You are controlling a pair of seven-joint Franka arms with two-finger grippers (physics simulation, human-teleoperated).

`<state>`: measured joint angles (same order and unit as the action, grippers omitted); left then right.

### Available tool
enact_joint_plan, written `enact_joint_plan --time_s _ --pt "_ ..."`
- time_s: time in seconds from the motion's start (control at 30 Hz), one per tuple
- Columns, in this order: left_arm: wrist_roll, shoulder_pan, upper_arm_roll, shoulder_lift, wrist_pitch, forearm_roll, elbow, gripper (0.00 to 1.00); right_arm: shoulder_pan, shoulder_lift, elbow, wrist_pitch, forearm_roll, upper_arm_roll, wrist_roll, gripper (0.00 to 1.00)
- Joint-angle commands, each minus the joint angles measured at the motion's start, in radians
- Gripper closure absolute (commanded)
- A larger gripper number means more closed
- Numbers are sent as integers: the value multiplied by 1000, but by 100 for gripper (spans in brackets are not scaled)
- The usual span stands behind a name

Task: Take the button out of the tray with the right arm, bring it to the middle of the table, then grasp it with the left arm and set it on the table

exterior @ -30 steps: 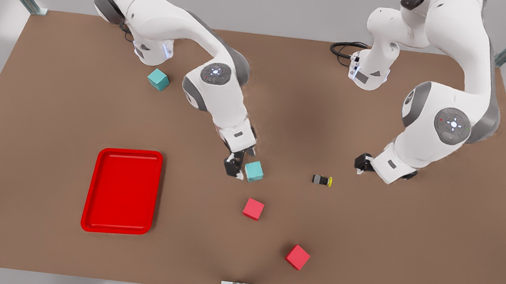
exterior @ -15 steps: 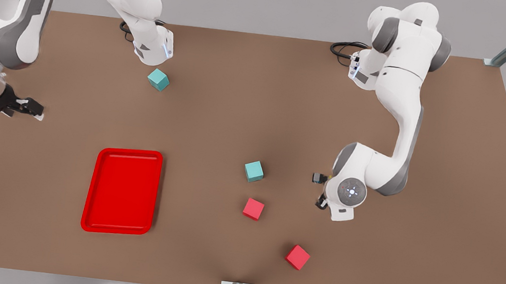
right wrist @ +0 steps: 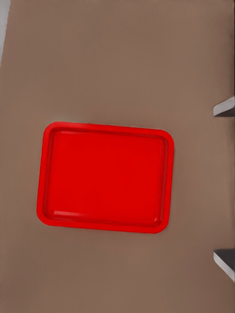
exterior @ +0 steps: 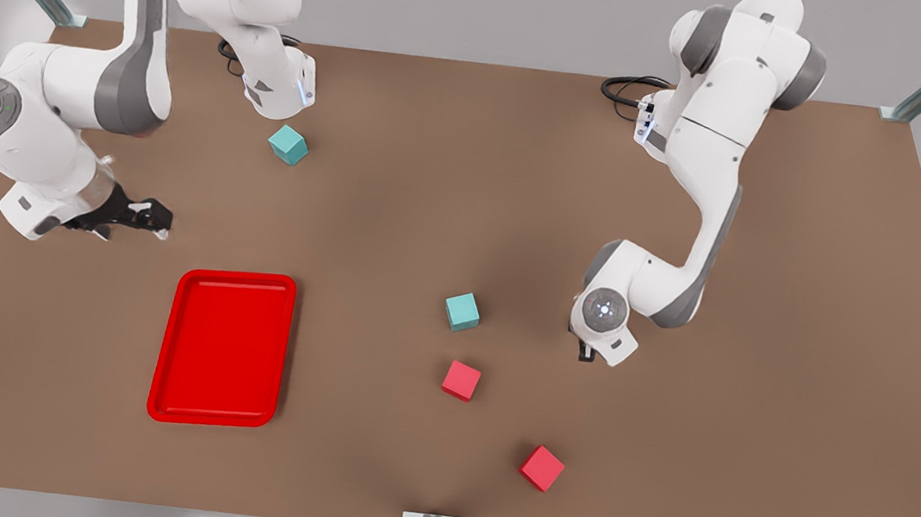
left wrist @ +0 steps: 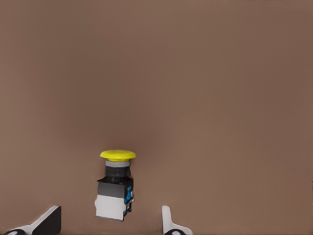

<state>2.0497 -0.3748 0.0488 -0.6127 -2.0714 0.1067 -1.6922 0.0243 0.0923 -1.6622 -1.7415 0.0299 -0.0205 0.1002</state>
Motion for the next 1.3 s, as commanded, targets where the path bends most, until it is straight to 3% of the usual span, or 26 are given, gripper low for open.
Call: enact_joint_plan --time_s 0.0,0.13,0.27,0.5,0.7,0.9,1.27 --pt "509 -1 0 -16 -138 4 -1 0 23 0 1 5 -2 -1 -76 0" --pt "319 -1 2 -13 -151 5 -4 0 23 20 5 -56 -10 1 -76 0" --pt "176 -4 2 37 -273 13 -139 0 29 44 21 -98 -12 1 -76 0" --pt "26 -1 -6 37 -271 30 -142 0 34 76 61 -96 -12 4 -77 0" --pt "-11 -1 -6 82 -389 44 -297 0 34 84 67 -98 -13 4 -77 0" --pt "6 13 -6 19 -394 30 -208 0 34 87 67 -98 -15 4 -77 0" --pt "-6 13 -4 21 -397 13 -244 0 34 87 67 -98 -15 4 -77 0"
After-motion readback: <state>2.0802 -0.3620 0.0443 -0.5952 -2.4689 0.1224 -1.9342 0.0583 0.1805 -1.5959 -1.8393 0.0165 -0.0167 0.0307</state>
